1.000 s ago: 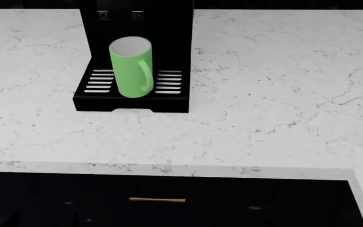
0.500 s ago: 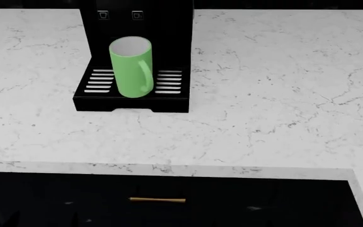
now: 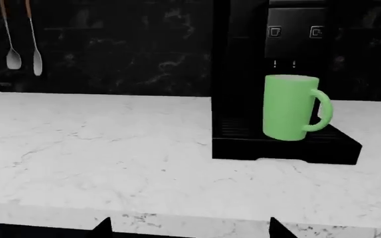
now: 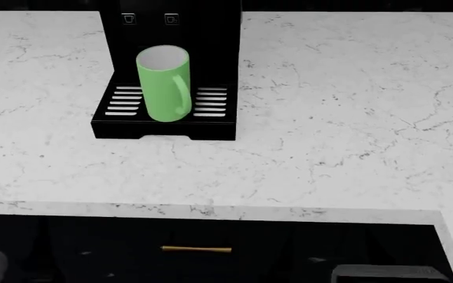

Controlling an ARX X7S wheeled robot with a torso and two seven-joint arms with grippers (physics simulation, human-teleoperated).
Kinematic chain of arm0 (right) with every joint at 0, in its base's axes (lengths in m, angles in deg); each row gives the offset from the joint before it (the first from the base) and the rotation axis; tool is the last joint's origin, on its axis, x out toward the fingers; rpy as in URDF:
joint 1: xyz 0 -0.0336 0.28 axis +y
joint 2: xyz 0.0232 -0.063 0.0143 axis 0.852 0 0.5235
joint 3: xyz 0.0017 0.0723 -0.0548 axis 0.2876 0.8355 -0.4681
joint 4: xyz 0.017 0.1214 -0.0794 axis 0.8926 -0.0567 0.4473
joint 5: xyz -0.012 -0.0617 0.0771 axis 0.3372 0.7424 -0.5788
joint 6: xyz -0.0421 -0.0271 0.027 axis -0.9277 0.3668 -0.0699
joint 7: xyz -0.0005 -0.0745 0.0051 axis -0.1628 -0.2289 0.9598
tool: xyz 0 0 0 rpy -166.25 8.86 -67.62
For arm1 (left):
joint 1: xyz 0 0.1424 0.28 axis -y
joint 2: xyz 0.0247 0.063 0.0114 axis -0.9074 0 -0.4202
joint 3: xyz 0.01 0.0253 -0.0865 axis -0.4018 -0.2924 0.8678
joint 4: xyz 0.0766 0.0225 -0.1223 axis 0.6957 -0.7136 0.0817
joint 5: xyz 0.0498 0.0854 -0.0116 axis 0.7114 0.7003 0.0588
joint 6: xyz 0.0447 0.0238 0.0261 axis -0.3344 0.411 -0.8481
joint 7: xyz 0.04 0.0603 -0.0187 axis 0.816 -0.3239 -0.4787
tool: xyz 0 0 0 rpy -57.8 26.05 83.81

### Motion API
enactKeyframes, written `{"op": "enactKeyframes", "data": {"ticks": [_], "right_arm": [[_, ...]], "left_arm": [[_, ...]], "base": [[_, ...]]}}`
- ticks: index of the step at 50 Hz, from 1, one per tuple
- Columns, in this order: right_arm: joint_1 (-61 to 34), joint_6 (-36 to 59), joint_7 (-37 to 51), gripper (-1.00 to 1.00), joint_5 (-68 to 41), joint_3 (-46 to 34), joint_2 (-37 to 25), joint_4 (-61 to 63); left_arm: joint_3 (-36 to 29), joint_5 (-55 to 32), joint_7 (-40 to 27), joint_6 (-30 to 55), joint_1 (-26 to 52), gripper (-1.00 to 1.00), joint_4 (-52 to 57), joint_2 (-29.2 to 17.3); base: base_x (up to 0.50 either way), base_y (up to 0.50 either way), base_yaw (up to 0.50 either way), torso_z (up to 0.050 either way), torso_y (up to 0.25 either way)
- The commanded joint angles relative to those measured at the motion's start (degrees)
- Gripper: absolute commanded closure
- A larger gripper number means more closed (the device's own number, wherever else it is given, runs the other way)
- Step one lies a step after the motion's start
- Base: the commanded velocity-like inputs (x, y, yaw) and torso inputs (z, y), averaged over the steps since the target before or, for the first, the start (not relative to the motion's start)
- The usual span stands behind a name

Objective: Pick the mug from under the coffee machine dispenser and place it on the counter.

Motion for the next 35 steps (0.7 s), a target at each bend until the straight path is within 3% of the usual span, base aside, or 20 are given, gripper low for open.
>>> {"op": "enactKeyframes", "data": {"ticks": [1,2,3,5,7,10,14,16,18,20,23,29,35], "right_arm": [[-12.26,17.9,23.21,-1.0,-31.33,-1.38,-21.19,32.54],[-16.48,9.3,31.81,-1.0,-39.92,-9.98,-29.78,32.53],[-19.82,2.68,40.4,-1.0,-41.97,-18.57,-38.38,32.53],[-25.94,-4.21,49.56,-1.0,-42.62,-28.29,-46.48,32.53],[-32.81,-9.43,52.76,-1.0,-42.54,-37.93,-50.1,32.53],[-46.04,-16.35,56.72,-1.0,-42.01,-54.61,-53.8,32.53],[-58.3,-21.81,60.08,-1.0,-40.7,-70.53,-55.68,32.53],[-62.67,-23.42,61.26,-1.0,-40.28,-76.09,-55.89,32.52],[-66.79,-24.99,62.31,-1.0,-39.84,-81.26,-55.98,32.52],[-71.78,-26.89,63.42,-1.0,-39.3,-87.36,-56.01,32.53],[-79.03,-29.7,65.25,-1.0,-38.34,-96.44,-55.7,32.53],[-90.16,-34.71,68.64,-1.0,-36.09,-111.19,-53.68,32.51],[-92.47,-38.35,69.39,-1.0,-34.27,-116.1,-53.24,32.15]], "left_arm": [[-6.78,-42.5,-34.94,3.32,12.62,-1.0,28.05,-31.63],[-15.37,-40.73,-38.7,-5.27,17.99,-1.0,28.05,-40.23],[-23.97,-39.25,-41.08,-13.87,24.25,-1.0,28.05,-48.82],[-41.16,-37.37,-43.76,-29.59,36.4,-1.0,28.05,-54.56],[-58.35,-36.0,-45.45,-34.57,48.7,-1.0,28.05,-56.88],[-84.13,-33.86,-48.12,-40.06,69.01,-1.0,28.05,-57.69],[-118.51,-30.67,-54.0,-47.18,94.11,-1.0,28.05,-54.59],[-132.46,-28.47,-57.59,-51.27,104.36,-1.0,28.05,-51.69],[-142.45,-26.16,-60.83,-55.36,111.58,-1.0,28.04,-48.86],[-148.96,-24.23,-63.34,-58.55,116.09,-1.0,28.01,-46.63],[-153.12,-22.65,-65.16,-60.82,118.94,-1.0,27.97,-45.4],[-154.73,-22.42,-65.09,-62.3,120.56,-1.0,27.75,-45.96],[-154.03,-23.17,-63.68,-64.55,118.32,-1.0,26.19,-46.06]], "base": [[0.0,0.0,0.0,0.0,0.0],[0.0,0.0,0.0,0.0,0.0],[0.0,0.0,0.0,0.0,0.0],[0.0,0.0,0.0,0.0,0.0],[0.0,0.0,0.0,0.0,0.0],[0.0,0.0,0.0,0.0,0.0],[0.0,0.0,0.0,0.0,0.0],[0.0,0.0,0.0,0.0,0.0],[0.0,0.0,0.0,0.0,0.0],[0.0,0.0,0.0,0.0,0.0],[0.0,0.0,0.0,0.0,0.0],[0.0,0.0,0.0,0.0,0.0],[0.14,0.0,0.0,0.0,0.0]]}}
